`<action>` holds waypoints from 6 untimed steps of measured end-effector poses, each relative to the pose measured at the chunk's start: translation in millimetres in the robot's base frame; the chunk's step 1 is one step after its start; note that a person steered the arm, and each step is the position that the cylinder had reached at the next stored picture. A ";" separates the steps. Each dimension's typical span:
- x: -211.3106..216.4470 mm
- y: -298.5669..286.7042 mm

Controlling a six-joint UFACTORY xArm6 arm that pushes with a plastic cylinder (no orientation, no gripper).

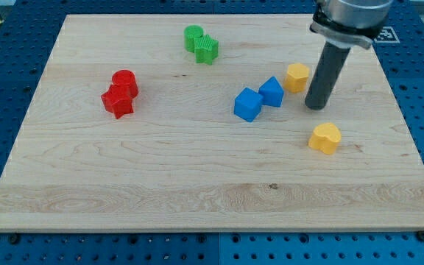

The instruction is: Separate the yellow blocks and blue blocks

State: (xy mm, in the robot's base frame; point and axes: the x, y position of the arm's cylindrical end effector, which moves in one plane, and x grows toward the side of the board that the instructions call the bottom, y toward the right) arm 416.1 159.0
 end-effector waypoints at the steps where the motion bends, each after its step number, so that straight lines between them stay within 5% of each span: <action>1: -14.4 -19.4; 4: 6.8 -68.8; 6: 6.9 -40.9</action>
